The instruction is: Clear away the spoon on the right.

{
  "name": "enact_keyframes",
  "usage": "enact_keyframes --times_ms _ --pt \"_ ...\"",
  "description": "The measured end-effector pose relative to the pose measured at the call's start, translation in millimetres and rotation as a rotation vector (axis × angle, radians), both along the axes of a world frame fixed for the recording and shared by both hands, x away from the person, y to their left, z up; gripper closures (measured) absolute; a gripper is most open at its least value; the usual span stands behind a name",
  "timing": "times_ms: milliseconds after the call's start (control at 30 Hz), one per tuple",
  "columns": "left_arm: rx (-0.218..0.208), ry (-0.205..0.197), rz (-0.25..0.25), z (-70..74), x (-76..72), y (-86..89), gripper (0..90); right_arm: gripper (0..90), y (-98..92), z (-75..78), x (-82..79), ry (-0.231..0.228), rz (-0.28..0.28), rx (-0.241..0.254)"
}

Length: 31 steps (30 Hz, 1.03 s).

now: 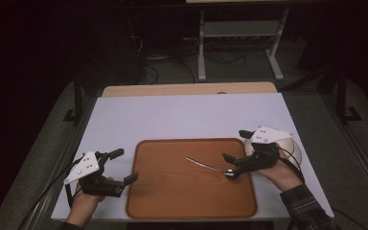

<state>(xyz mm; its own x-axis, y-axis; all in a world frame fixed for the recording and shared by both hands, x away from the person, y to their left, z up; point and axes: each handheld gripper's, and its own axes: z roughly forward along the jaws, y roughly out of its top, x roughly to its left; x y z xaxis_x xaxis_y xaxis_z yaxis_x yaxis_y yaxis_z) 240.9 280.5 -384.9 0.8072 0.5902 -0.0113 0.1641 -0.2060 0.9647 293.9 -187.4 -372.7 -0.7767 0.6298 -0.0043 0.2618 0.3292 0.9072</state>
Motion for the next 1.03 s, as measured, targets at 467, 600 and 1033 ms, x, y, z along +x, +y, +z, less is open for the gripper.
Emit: enact_keyframes --times_ms 467,600,1033 --pt "0.000 -0.001 0.000 -0.1 -0.1 0.2 7.2 4.4 -30.0 -4.2 -19.4 -0.043 -0.051 0.070" --pt "0.003 -0.002 -0.003 -0.2 0.0 -0.1 7.2 4.5 -34.2 -5.5 -21.5 -0.047 -0.057 0.080" --pt "0.004 -0.001 -0.008 -0.4 0.4 -0.5 7.2 4.5 -37.6 -6.5 -22.3 -0.051 -0.060 0.091"
